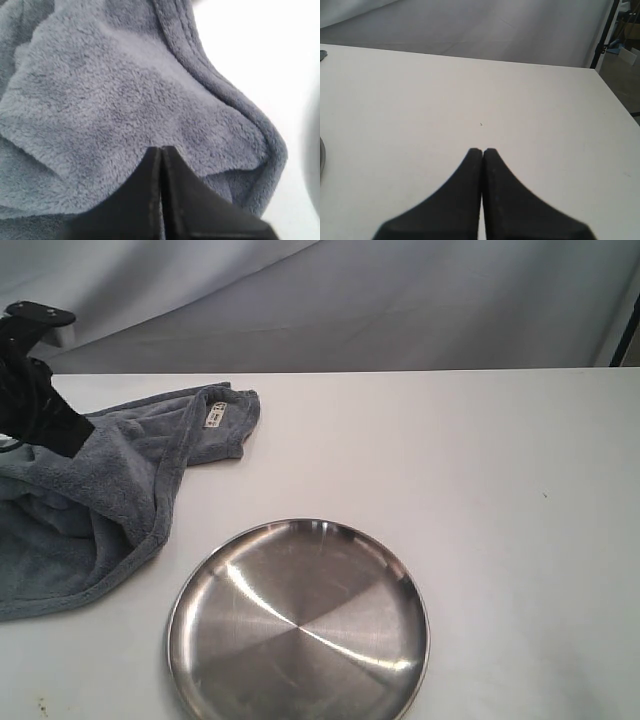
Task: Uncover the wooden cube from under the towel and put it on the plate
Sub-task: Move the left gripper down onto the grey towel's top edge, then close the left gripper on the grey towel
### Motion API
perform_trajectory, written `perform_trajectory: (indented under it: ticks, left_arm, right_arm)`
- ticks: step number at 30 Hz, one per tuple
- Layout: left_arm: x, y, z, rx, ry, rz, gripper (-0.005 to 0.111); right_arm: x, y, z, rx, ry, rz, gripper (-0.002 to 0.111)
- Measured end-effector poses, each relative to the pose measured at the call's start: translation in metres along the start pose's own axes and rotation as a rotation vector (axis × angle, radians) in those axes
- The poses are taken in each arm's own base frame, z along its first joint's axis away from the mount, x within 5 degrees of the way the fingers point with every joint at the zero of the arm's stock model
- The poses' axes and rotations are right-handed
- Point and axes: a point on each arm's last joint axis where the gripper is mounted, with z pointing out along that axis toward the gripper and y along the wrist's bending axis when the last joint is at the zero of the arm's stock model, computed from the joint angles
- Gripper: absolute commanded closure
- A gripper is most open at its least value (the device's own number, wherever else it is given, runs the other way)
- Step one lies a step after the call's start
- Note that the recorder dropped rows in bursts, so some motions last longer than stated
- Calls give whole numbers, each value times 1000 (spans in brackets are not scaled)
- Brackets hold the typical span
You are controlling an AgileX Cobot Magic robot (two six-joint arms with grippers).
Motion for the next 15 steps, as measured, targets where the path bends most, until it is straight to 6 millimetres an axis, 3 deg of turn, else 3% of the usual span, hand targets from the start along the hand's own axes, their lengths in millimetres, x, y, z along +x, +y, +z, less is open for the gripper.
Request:
perform_trajectory:
  ticks: [5,8,12,15]
  left_arm:
    - [-1,3,0,-34,-15,0,104]
    - [0,5,0,-53,-2,15,94]
    - [2,5,0,-51,27,13,59]
    - [4,4,0,-43,49,12,14]
  right_arm:
    - [0,0,0,0,0,0,108]
    - [0,0,0,0,0,0,108]
    - [0,0,0,0,0,0,108]
    - [0,0,0,0,0,0,108]
